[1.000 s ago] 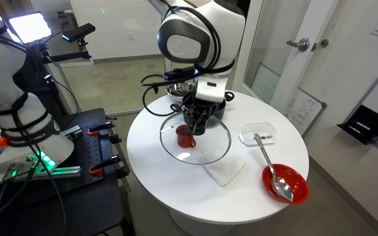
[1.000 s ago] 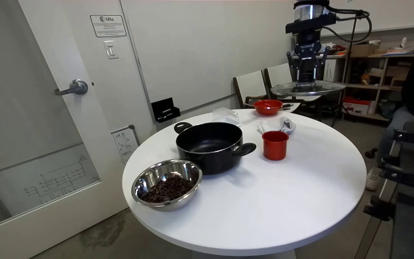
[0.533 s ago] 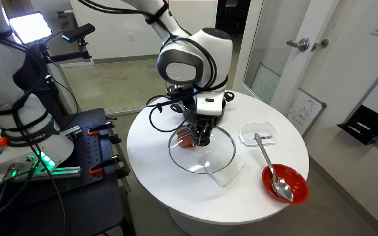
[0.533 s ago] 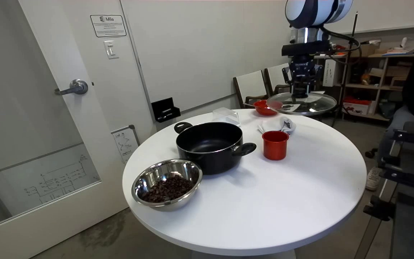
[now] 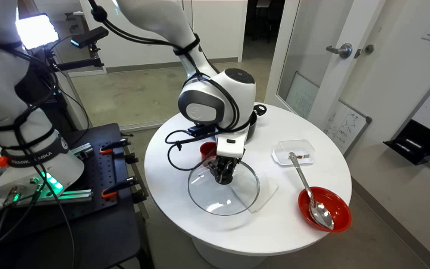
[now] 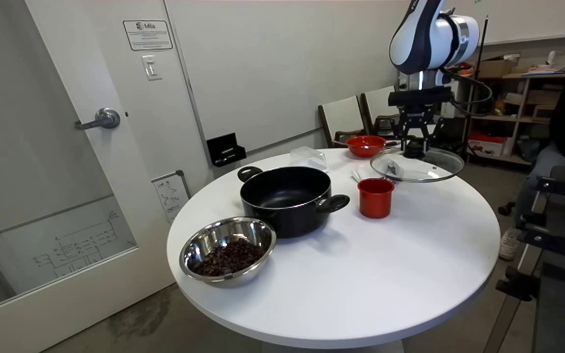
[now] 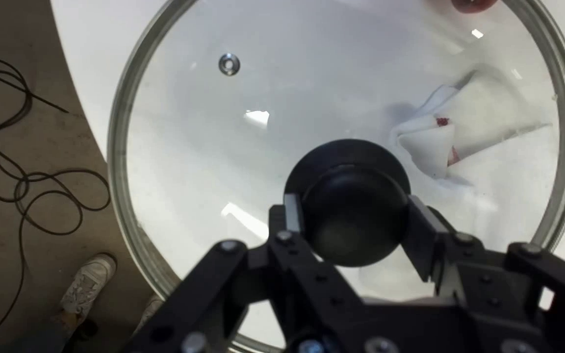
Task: Pick up the lid from the black pot and put it on the table.
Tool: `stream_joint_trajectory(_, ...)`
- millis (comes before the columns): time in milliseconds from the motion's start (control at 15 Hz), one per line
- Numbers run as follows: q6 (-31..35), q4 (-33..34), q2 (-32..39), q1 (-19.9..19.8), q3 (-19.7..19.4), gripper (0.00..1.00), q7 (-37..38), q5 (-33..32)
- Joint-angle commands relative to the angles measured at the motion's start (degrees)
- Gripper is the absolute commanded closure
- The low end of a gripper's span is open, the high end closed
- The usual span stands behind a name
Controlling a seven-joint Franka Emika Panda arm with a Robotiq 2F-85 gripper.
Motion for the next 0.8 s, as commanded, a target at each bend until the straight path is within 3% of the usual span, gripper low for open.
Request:
stream_joint_trajectory(0,5.37,-0.06,1.42,-0.83,1.03,0.74,-2.71,3.96)
stream_joint_trajectory(733,7.01,0.11,2.76,-2.00,2.85,0.74,-6.61,8.02)
